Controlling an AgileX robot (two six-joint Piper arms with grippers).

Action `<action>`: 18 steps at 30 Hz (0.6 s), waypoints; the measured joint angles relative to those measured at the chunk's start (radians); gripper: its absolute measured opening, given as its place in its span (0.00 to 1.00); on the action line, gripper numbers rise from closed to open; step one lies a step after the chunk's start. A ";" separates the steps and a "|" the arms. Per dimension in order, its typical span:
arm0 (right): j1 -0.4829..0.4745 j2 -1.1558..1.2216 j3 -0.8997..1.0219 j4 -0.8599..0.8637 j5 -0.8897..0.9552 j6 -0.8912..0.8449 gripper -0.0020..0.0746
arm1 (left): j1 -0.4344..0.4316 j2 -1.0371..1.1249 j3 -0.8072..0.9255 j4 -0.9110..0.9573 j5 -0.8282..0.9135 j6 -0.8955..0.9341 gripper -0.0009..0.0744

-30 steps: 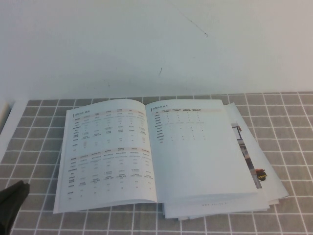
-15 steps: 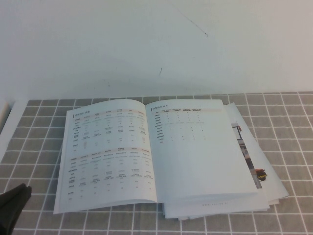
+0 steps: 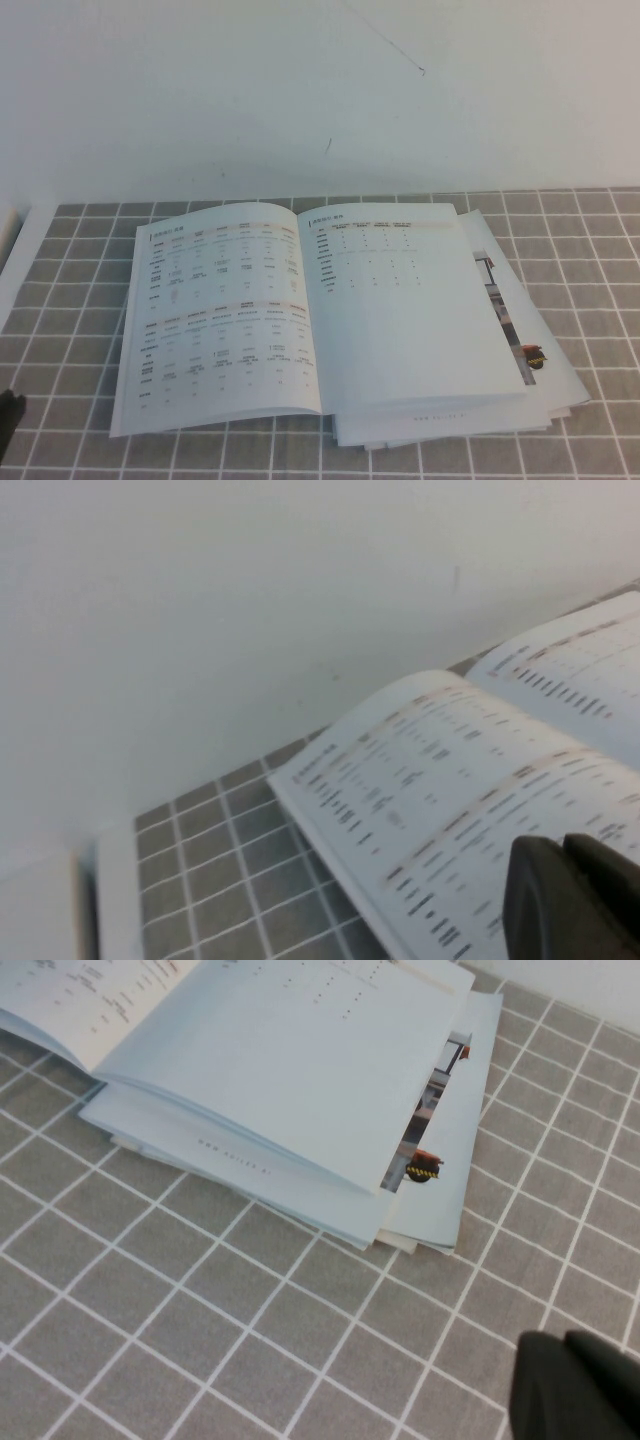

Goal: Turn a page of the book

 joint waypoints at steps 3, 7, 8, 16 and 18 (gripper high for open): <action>0.000 0.000 0.000 0.000 0.000 0.002 0.02 | 0.051 -0.092 0.075 0.020 -0.002 0.017 0.01; 0.000 0.000 0.000 0.000 0.000 0.002 0.02 | 0.095 -0.173 0.194 0.025 -0.009 0.023 0.01; 0.000 0.000 0.000 0.000 0.000 0.002 0.02 | 0.105 -0.181 0.212 0.025 -0.009 0.023 0.01; 0.000 0.000 0.000 0.000 0.000 0.002 0.02 | 0.122 -0.205 0.219 0.176 0.045 -0.225 0.01; 0.000 0.000 0.000 0.002 0.000 0.002 0.02 | 0.122 -0.228 0.219 0.214 0.070 -0.330 0.01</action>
